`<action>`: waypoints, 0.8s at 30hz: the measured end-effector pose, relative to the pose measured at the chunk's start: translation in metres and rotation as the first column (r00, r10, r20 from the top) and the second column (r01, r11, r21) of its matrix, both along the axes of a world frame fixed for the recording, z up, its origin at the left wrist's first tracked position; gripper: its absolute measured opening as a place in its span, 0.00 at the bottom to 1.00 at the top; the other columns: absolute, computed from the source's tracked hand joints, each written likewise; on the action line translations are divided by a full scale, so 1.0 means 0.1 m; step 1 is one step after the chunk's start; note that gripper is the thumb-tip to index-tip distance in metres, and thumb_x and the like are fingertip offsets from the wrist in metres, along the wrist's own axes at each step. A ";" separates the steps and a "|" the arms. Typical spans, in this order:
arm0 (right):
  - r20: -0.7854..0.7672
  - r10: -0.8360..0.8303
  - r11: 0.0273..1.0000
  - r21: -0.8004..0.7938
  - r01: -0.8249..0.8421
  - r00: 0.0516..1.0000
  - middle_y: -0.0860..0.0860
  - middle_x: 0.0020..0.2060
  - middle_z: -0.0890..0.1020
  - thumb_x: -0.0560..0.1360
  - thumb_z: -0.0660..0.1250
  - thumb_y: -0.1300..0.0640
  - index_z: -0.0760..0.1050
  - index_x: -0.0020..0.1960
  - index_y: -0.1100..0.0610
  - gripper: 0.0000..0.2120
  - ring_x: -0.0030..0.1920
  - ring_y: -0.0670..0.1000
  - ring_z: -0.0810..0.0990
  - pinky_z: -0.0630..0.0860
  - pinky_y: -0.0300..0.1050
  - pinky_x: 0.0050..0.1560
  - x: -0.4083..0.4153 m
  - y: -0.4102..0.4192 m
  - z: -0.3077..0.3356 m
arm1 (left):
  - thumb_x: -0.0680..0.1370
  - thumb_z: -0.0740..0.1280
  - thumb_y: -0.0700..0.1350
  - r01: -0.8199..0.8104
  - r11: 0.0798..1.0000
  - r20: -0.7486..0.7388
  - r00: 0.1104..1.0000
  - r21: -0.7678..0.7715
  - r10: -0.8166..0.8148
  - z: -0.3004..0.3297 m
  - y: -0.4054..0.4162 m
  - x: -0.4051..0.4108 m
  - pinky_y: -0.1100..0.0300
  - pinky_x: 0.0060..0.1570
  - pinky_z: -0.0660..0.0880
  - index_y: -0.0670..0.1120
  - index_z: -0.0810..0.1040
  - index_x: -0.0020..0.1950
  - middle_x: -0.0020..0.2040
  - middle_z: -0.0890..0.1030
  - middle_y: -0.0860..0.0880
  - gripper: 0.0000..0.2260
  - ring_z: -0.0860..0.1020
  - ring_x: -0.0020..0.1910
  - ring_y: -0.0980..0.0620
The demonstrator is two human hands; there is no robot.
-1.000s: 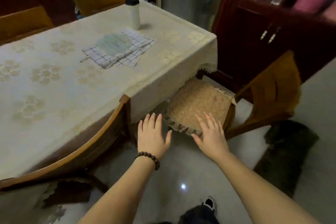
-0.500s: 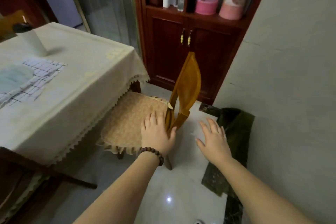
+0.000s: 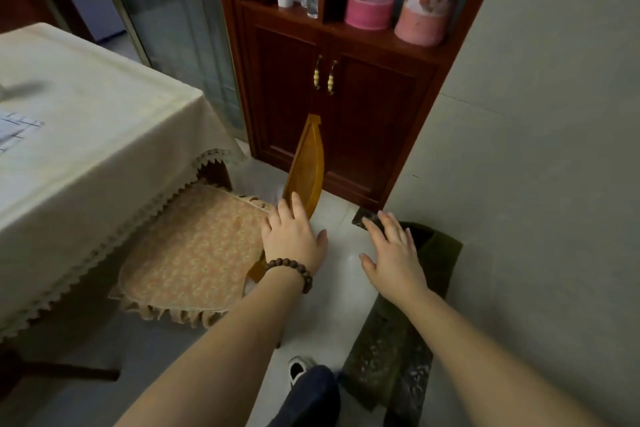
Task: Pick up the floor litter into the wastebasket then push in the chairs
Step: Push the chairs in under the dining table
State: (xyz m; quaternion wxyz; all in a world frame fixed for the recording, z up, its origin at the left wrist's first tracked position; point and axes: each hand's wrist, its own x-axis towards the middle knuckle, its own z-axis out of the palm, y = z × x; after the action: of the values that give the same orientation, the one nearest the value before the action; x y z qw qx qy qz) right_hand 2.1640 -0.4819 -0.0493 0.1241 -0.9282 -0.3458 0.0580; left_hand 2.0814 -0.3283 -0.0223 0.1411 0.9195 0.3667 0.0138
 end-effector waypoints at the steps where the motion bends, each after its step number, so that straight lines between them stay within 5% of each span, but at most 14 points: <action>1: 0.003 0.033 0.999 -0.004 -0.033 0.999 0.52 0.76 0.52 0.77 0.62 0.49 0.52 0.75 0.48 0.31 0.76 0.52 0.44 0.44 0.56 0.74 0.13 0.10 -0.02 | 0.75 0.61 0.61 -0.008 1.000 -0.030 1.000 -0.008 0.008 -0.02 0.07 0.11 0.43 0.71 0.58 0.45 0.47 0.77 0.76 0.58 0.41 0.39 0.59 0.74 0.40; 6: 0.024 0.193 0.981 -0.020 -0.192 0.981 0.51 0.77 0.51 0.76 0.63 0.50 0.51 0.76 0.48 0.33 0.76 0.51 0.42 0.44 0.55 0.74 0.81 0.76 -0.03 | 0.74 0.64 0.61 -0.068 0.986 -0.168 0.985 -0.151 0.042 -0.17 0.36 0.53 0.44 0.65 0.68 0.47 0.49 0.76 0.73 0.62 0.42 0.39 0.63 0.71 0.40; 12: 0.076 0.512 0.856 -0.131 -0.500 0.856 0.50 0.77 0.51 0.72 0.69 0.52 0.52 0.75 0.47 0.38 0.76 0.50 0.41 0.39 0.52 0.74 1.33 1.50 0.03 | 0.76 0.62 0.55 -0.133 0.965 -0.253 0.965 -0.226 0.073 -0.27 0.44 0.63 0.48 0.52 0.75 0.47 0.59 0.71 0.65 0.69 0.43 0.27 0.72 0.61 0.42; 20: 0.062 0.880 0.458 -0.374 -0.807 0.471 0.53 0.75 0.56 0.69 0.70 0.48 0.59 0.74 0.49 0.37 0.76 0.53 0.49 0.32 0.51 0.71 1.78 1.95 0.00 | 0.77 0.61 0.57 -0.183 0.971 -0.288 0.948 -0.155 0.133 -0.24 0.43 0.63 0.51 0.48 0.74 0.47 0.63 0.68 0.61 0.71 0.44 0.24 0.73 0.56 0.44; 24: 0.035 0.973 0.217 -0.475 -0.853 0.227 0.53 0.68 0.69 0.68 0.69 0.43 0.67 0.69 0.50 0.32 0.70 0.53 0.64 0.46 0.55 0.73 1.92 2.19 0.04 | 0.78 0.58 0.56 -0.214 0.972 -0.307 0.935 -0.093 0.177 -0.22 0.39 0.60 0.50 0.48 0.71 0.46 0.66 0.64 0.59 0.74 0.43 0.19 0.73 0.55 0.42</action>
State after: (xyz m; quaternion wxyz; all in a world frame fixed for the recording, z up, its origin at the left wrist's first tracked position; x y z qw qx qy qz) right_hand 2.3556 -0.2632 -0.0457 -0.1657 -0.5323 -0.8297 0.0274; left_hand 2.1418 -0.2892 -0.0443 0.1396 0.8594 0.4735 -0.1335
